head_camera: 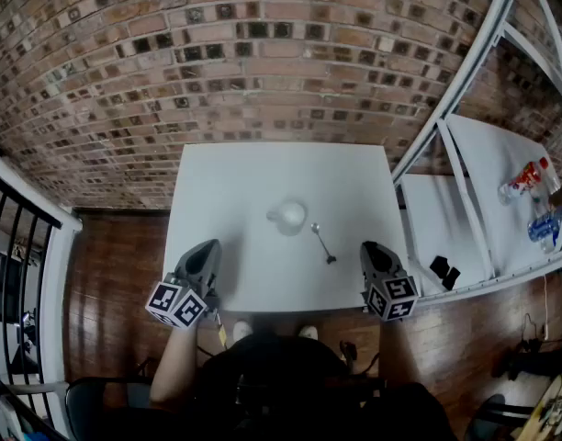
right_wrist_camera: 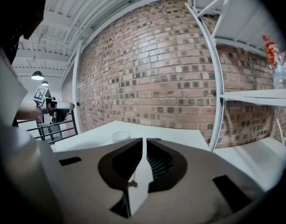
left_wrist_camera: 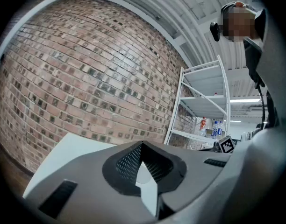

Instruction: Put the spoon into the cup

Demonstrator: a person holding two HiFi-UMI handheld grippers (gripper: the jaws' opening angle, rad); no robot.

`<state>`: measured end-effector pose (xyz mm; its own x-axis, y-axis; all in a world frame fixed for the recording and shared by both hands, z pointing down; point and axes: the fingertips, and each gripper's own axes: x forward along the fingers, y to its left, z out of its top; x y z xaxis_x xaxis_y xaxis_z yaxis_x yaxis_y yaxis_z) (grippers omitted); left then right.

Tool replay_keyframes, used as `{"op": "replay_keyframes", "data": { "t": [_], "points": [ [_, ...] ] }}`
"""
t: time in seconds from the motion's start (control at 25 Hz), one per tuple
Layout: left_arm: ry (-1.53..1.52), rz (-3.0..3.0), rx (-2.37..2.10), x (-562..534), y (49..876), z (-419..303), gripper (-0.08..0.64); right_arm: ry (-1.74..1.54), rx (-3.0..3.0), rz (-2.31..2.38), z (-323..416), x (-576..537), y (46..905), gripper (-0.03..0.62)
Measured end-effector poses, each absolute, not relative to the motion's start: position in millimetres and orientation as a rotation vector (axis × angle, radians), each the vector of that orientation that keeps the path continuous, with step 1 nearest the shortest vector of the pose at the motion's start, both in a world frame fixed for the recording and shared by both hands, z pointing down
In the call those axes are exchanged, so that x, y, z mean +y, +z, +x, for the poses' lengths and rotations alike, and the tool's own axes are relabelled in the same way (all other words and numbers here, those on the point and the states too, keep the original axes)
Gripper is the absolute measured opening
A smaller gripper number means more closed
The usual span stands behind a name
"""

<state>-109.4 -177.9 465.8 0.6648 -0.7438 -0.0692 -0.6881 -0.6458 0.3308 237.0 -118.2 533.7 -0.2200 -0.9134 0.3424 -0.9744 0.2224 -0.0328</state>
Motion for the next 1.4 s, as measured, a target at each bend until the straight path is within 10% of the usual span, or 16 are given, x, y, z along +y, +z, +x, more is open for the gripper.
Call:
{"op": "replay_keyframes", "data": {
  "t": [0.44,1.4],
  "points": [
    [-0.295,2.575,-1.190,-173,471,-118,0.003,0.540,-2.085,1.522,216,-143,634,0.197],
    [-0.141,2.489,-1.182,-140,512,-110,0.005,0.663,-1.922,1.419,199,-138,716,0.198]
  ]
}}
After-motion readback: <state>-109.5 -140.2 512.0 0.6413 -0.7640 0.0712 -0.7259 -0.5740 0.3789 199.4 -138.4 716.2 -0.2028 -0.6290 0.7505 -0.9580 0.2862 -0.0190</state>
